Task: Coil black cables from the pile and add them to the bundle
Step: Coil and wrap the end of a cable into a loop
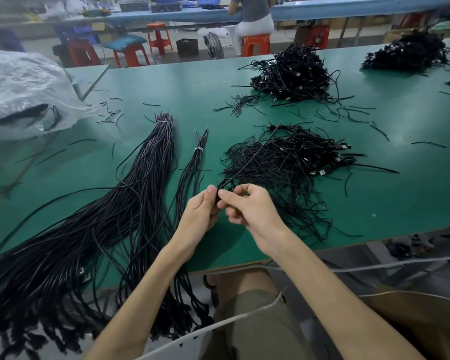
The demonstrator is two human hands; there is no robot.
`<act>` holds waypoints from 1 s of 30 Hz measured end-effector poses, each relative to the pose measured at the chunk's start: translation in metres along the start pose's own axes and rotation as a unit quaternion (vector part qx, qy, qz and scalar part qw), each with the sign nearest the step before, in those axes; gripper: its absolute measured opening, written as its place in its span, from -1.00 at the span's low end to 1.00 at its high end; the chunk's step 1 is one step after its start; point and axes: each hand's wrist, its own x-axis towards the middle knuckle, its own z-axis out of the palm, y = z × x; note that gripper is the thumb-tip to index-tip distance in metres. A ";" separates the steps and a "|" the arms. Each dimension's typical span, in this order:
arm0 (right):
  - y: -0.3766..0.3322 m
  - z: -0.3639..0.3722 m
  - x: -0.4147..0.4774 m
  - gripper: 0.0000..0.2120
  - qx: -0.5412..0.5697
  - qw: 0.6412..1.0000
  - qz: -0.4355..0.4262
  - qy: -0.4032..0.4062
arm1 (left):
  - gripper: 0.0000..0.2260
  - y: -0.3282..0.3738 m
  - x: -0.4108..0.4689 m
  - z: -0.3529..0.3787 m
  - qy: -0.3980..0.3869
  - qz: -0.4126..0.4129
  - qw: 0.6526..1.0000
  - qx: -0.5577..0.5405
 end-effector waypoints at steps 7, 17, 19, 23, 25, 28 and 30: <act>0.002 -0.005 0.000 -0.71 0.019 0.999 0.016 -0.023 | -0.61 -0.001 0.001 -0.001 0.008 -0.004 1.000 -0.001; 0.002 -0.011 -0.011 -0.56 -0.074 0.988 -0.084 -0.108 | -0.69 -0.002 0.002 -0.007 -0.058 -0.053 0.985 -0.154; 0.003 -0.012 -0.012 -0.58 -0.110 0.981 -0.116 -0.107 | -0.70 -0.003 0.003 -0.007 -0.063 -0.059 0.983 -0.160; 0.004 -0.013 -0.014 -0.70 -0.206 0.968 -0.118 -0.076 | -0.76 -0.005 0.001 -0.008 -0.071 -0.055 0.982 -0.166; 0.005 -0.013 -0.017 -0.70 -0.297 0.941 -0.155 -0.050 | -0.77 -0.005 0.000 -0.008 -0.061 -0.046 0.984 -0.161; 0.008 -0.012 -0.022 -0.67 -0.459 0.858 -0.231 -0.021 | -0.74 -0.004 -0.001 -0.007 -0.042 -0.037 0.988 -0.144; 0.006 -0.009 -0.025 -0.66 -0.516 0.817 -0.256 -0.023 | -0.71 -0.004 -0.002 -0.007 -0.033 -0.027 0.990 -0.134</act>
